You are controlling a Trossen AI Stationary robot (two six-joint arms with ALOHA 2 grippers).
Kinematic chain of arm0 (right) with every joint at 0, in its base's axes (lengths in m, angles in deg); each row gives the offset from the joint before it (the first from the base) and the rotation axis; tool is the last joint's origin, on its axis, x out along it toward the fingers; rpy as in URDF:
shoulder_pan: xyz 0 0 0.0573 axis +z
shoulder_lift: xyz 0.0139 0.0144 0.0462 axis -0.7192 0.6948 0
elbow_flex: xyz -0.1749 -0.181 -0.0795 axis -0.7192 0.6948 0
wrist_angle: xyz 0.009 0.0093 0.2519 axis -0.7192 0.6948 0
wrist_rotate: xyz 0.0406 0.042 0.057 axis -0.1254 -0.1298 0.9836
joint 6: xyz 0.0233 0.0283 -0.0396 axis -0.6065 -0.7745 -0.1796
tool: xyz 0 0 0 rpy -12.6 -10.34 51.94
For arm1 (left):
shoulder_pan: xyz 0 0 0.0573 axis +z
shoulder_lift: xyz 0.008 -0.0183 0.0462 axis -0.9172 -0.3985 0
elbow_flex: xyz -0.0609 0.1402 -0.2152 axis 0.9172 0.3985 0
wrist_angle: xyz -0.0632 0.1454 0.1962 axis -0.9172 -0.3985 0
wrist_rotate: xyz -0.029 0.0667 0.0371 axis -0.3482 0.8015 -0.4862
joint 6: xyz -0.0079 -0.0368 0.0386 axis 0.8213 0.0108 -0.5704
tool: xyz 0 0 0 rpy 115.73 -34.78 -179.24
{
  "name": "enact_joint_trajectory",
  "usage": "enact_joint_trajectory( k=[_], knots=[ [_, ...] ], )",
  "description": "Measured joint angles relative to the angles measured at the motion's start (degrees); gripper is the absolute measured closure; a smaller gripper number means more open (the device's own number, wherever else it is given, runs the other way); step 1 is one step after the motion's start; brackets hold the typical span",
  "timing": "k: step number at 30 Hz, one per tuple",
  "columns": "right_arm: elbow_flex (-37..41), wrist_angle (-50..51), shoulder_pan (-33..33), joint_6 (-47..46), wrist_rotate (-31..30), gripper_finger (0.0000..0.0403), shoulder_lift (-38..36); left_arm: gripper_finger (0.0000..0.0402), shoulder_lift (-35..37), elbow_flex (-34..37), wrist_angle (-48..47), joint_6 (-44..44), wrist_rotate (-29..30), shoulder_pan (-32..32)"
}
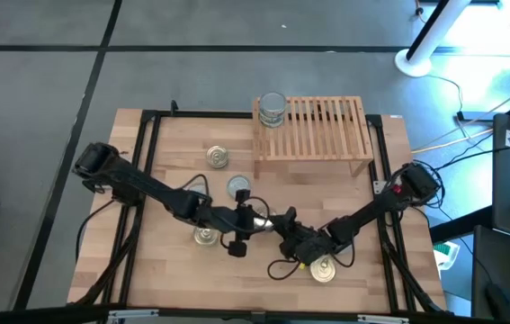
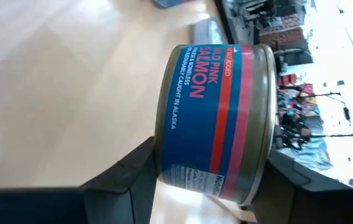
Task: Stack canned seafood by type on shelf
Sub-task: Put the blue pink tuna can on the shelf
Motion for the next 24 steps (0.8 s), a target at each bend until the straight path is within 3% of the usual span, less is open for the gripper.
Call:
enact_joint_trajectory(
  k=[5, 15, 20, 24],
  knots=[
    [-0.04, 6.25, 0.0, 0.03, -4.36, 0.0213, -5.73, 0.0267, 5.22, -0.02, -1.53, -0.86, 0.0, 0.0],
    [-0.06, 24.05, -0.91, 2.45, -18.82, 0.0212, -22.78, 0.0275, 12.38, -0.02, -4.71, -0.93, 1.09, 0.18],
    [-0.04, 29.9, -6.27, 3.13, -19.69, 0.0207, -31.17, 0.0275, 12.77, 0.0, -5.22, -1.22, 1.27, 0.22],
    [-0.07, 32.84, -13.04, 3.25, -16.45, 0.021, -36.28, 0.0275, 12.75, 0.0, -4.79, -2.61, 2.03, 0.74]
  ],
)
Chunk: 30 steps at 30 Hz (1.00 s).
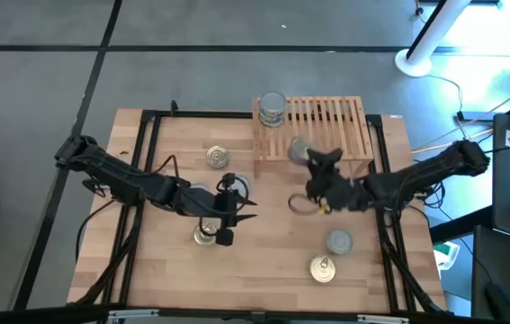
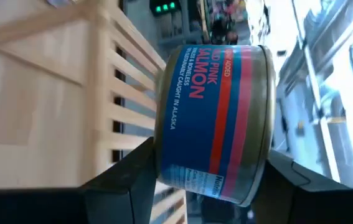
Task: Stack canned seafood by type on shelf
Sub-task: Put the blue pink tuna can on the shelf
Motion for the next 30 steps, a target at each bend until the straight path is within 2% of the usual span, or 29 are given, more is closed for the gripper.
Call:
enact_joint_trajectory(
  k=[6, 11, 15, 23, 26, 30],
  knots=[
    [-0.02, 2.08, -11.28, 3.9, 5.23, 0.0207, -2.62, 0.0275, -2.04, 0.07, 12.15, -5.97, 0.99, 3.21],
    [-0.02, 1.97, -19.31, 8.1, 10.64, 0.0209, -2.61, 0.0275, -5.99, 0.07, 23.81, -14.3, 0.99, 6.89],
    [-0.02, 1.93, -24.37, 9.11, 14.96, 0.0205, -2.61, 0.0275, -10.19, 0.07, 35.27, -16.38, 0.93, 10.95],
    [-0.02, 1.93, -31.56, 11.6, 21.19, 0.0206, -2.61, 0.0275, -18.89, 0.04, 49.47, -11.14, -2.83, 20.11],
    [-0.02, 1.89, -33.16, 11.96, 23.81, 0.0203, -2.61, 0.0275, -21.62, -1.8, 49.86, -6.12, -3.05, 23.41],
    [-0.02, 1.88, -34.35, 11.95, 26.31, 0.0202, -2.61, 0.0275, -25.94, -7.63, 48.07, -2.04, -5.24, 26.41]
  ],
)
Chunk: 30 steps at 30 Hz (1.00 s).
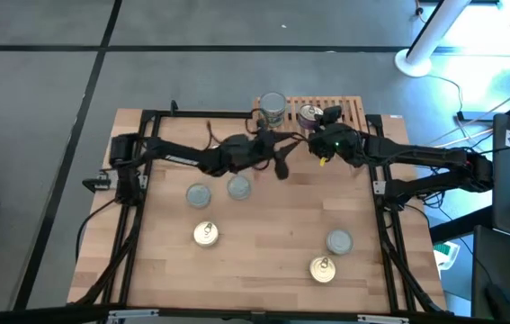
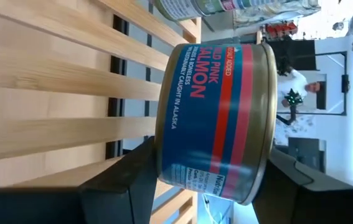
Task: Stack canned seafood by type on shelf
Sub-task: Put the blue pink tuna can on the shelf
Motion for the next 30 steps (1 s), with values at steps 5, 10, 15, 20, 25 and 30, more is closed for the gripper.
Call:
enact_joint_trajectory(
  k=[5, 10, 15, 20, 25, 30],
  knots=[
    [0.0, 0.14, 0.09, 0.0, 0.31, 0.0205, 0.0, 0.0275, -4.56, -8.06, -7.6, 2.41, -0.17, 1.52],
    [0.04, 0.92, -0.11, -0.07, -1.08, 0.0203, -0.02, 0.0275, -6.56, -11.52, -10.34, 4.57, 0.48, 2.34],
    [-0.01, 4.17, -0.04, 0.02, -1.44, 0.0204, 0.0, 0.0275, -6.76, -11.59, -11.65, 5.96, 0.99, 2.79],
    [-0.2, 5.29, 0.2, 0.21, -0.69, 0.0203, -0.04, 0.0275, -6.82, -11.65, -14.21, 5.77, 1.81, 3.04],
    [-0.2, 5.44, 0.17, 0.19, -0.75, 0.0203, -0.04, 0.0275, -6.82, -11.65, -17.76, 5.73, 1.63, 3.1],
    [-0.2, 5.53, 0.17, 0.18, 0.98, 0.0202, -0.04, 0.0275, -6.82, -11.65, -17.02, 5.74, 1.66, 3.82]
  ],
)
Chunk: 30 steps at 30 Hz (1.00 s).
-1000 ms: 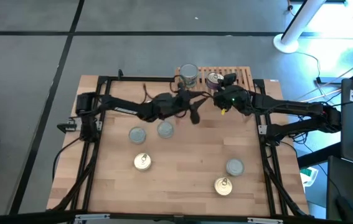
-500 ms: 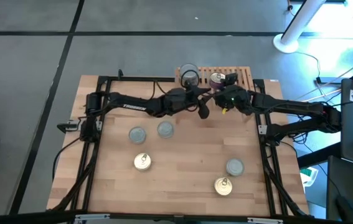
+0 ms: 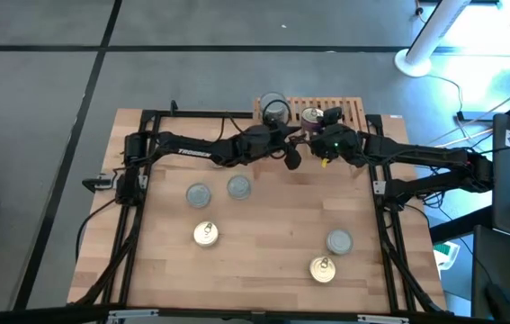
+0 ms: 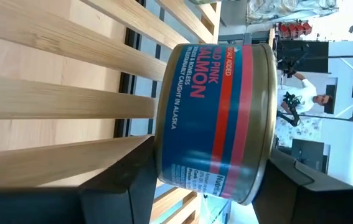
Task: Stack canned seafood by type on shelf
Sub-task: Put the blue pink tuna can on the shelf
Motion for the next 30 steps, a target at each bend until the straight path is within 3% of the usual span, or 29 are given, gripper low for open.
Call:
enact_joint_trajectory(
  k=[8, 30],
  knots=[
    [0.02, -0.19, -0.06, 1.0, 0.81, 0.0201, 0.0, 0.0275, -0.55, 0.0, 1.77, 5.91, -0.01, 0.86],
    [0.13, -0.52, -0.06, 1.56, 3.75, 0.0199, 0.0, 0.0275, -2.8, -0.22, 2.95, 8.99, -0.02, 2.71]
  ],
)
